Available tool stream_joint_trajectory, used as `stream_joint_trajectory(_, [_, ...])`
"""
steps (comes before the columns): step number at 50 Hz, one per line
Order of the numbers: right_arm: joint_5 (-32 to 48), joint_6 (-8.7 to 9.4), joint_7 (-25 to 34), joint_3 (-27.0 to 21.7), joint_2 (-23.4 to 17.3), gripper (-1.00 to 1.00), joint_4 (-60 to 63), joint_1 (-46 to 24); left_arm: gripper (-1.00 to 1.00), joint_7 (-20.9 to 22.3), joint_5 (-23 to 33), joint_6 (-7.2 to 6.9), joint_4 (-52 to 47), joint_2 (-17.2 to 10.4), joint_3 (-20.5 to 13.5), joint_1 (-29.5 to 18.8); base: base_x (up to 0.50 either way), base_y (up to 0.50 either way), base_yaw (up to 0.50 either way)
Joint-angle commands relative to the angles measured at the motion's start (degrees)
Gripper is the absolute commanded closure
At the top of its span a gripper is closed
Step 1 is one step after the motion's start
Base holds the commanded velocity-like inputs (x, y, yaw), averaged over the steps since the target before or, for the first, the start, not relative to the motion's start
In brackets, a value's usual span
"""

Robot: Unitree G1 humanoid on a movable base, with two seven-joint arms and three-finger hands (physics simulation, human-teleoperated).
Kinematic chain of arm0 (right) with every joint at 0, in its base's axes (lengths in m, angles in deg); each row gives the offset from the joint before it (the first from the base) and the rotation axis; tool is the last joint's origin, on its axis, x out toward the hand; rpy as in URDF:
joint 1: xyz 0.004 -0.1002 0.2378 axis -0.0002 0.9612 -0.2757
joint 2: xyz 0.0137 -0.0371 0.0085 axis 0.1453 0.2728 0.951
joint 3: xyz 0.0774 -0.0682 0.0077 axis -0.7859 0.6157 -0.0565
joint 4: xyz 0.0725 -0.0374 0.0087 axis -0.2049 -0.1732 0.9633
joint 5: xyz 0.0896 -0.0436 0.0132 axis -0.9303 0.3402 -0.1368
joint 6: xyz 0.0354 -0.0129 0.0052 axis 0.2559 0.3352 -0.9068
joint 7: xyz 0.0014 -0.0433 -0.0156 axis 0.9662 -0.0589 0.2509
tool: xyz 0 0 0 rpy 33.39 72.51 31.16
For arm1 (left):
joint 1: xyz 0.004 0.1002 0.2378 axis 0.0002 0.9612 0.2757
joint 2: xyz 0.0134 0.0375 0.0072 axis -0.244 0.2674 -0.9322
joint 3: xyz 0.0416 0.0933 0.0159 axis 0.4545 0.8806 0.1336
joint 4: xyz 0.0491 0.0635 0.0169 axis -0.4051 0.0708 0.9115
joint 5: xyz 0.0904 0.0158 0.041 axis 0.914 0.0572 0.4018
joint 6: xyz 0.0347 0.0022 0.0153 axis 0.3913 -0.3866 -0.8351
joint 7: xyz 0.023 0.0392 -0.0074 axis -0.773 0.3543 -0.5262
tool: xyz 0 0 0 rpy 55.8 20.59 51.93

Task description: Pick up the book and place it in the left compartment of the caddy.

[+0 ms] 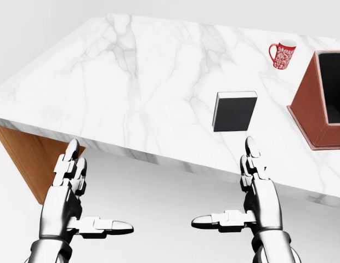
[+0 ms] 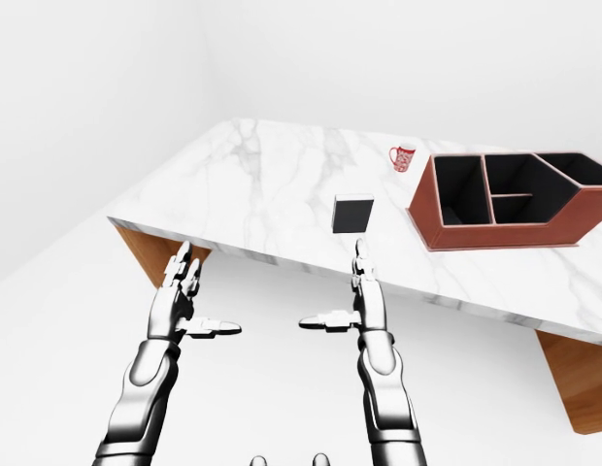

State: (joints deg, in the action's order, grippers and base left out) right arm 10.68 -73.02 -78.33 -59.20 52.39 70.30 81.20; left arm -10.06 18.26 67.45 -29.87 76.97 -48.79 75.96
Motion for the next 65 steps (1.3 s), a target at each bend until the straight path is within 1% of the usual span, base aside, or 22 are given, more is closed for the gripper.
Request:
stream_joint_trajectory(1, [-0.2,-0.28,-0.2,-0.2,-0.1,-1.0,-0.8,-0.3,-1.0,0.0,0.1,0.6,0.7,0.0,0.0,-0.2,0.06,-0.18,0.0])
stream_joint_trajectory(8, [-0.2,0.12,-0.2,-0.1,-0.1,-1.0,-0.2,-0.1,-1.0,0.0,0.0,0.4,0.6,0.0,0.0,-0.2,0.06,-0.18,0.0])
stream_joint_trajectory(12, [-0.2,0.27,-0.2,-0.1,-0.1,-1.0,0.0,-0.1,-1.0,0.0,0.1,-1.17,-1.9,0.1,0.3,0.7,0.06,-0.18,0.0])
stream_joint_trajectory(23, [-0.2,-0.1,-0.4,-0.3,-0.2,-1.0,-0.6,-0.4,-1.0,-0.1,0.1,-0.61,-0.7,0.1,0.2,0.2,0.06,-0.18,0.0])
stream_joint_trajectory(28, [-0.2,0.29,-0.5,-0.2,-0.2,-1.0,0.0,-0.2,-1.0,-0.1,0.3,-1.44,-2.3,0.2,0.4,0.9,0.06,-0.18,0.0])
stream_joint_trajectory(34, [-0.2,0.18,-0.4,-0.2,-0.2,-1.0,-0.2,-0.1,-1.0,0.2,-0.2,-1.2,-2.0,0.1,0.0,0.7,0.06,-0.18,0.0])
stream_joint_trajectory(35, [-0.2,0.05,-0.4,-0.3,-0.2,-1.0,-0.3,-0.1,-1.0,0.4,-1.0,-1.47,-1.8,0.0,-0.4,0.4,0.06,-0.18,0.0])
stream_joint_trajectory(36, [-0.1,0.38,-0.4,-0.2,-0.2,-1.0,0.1,-0.1,-1.0,0.4,-0.9,-2.75,-3.7,0.0,-0.2,0.9,0.06,-0.18,0.0])
stream_joint_trajectory(38, [-0.1,0.38,-0.4,-0.2,-0.2,-1.0,0.0,-0.1,-1.0,0.3,-0.9,-3.07,-4.1,0.1,-0.1,1.0,0.06,-0.18,0.0])
stream_joint_trajectory(39, [-0.1,0.39,-0.5,-0.2,-0.2,-1.0,0.0,-0.1,-1.0,0.4,-1.0,-2.99,-4.0,0.1,-0.1,0.9,0.06,-0.18,0.0])
stream_joint_trajectory(41, [-0.1,-0.15,-0.4,-0.3,-0.2,-1.0,-0.7,-0.3,-1.0,0.4,-0.6,-1.56,-2.3,0.0,-0.2,0.2,0.06,-0.18,0.0])
stream_joint_trajectory(42, [0.1,0.25,-0.5,-0.2,-0.2,-1.0,-0.3,-0.2,-1.0,0.4,-0.7,-0.73,-1.1,-0.1,-0.4,-0.4,0.06,-0.18,0.0])
stream_joint_trajectory(43, [0.2,0.36,-0.5,-0.1,-0.2,-1.0,-0.2,-0.2,-1.0,0.5,-0.8,-0.95,-1.3,-0.1,-0.4,-0.3,0.06,-0.19,0.0])
stream_joint_trajectory(44, [0.1,-0.1,-0.4,-0.2,-0.2,-1.0,-0.9,-0.4,-1.0,0.9,-1.3,-2.2,-3.1,0.1,-0.2,0.5,0.06,-0.18,0.0])
stream_joint_trajectory(45, [0.2,-0.13,-0.4,-0.1,-0.2,-1.0,-0.9,-0.4,-1.0,0.8,-1.0,-2.45,-4.0,0.1,0.1,0.9,0.06,-0.18,0.0])
stream_joint_trajectory(51, [0.4,0.04,-0.4,0.0,-0.2,-1.0,-0.7,-0.3,-1.0,0.9,-1.3,-2.07,-3.4,0.1,-0.1,0.5,0.06,-0.18,0.0])
stream_joint_trajectory(52, [0.3,0.12,-0.5,-0.1,-0.2,-1.0,-0.8,-0.5,-1.0,0.9,-1.6,-2.68,-3.8,0.1,-0.2,-0.1,0.06,-0.18,0.0])
stream_joint_trajectory(53, [0.2,-0.42,-0.4,-0.2,-0.2,-1.0,-1.5,-0.7,-1.0,0.8,-1.5,-1.4,-2.0,0.0,-0.4,-0.8,0.06,-0.18,0.0])
stream_joint_trajectory(55, [0.2,-0.21,-0.4,-0.2,-0.2,-1.0,-1.1,-0.5,-1.0,0.8,-1.5,-1.28,-1.8,0.0,-0.4,-0.9,0.06,-0.18,0.0])
stream_joint_trajectory(58, [0.6,0.01,-0.8,-0.1,-0.2,-1.0,-0.4,-0.2,-1.0,0.5,-2.2,-2.8,-3.2,-0.2,-1.0,-0.9,0.06,-0.18,0.0])
stream_joint_trajectory(62, [0.4,-0.01,-0.7,-0.2,-0.2,-1.0,-0.2,-0.2,-1.0,0.4,-2.0,-2.51,-2.9,-0.3,-1.0,-0.9,0.06,-0.18,0.0])
stream_joint_trajectory(65, [0.3,0.31,-0.5,0.0,-0.1,-1.0,0.2,0.0,-1.0,0.5,-3.0,-0.11,-0.4,-0.4,-1.8,-1.5,0.06,-0.18,0.0])
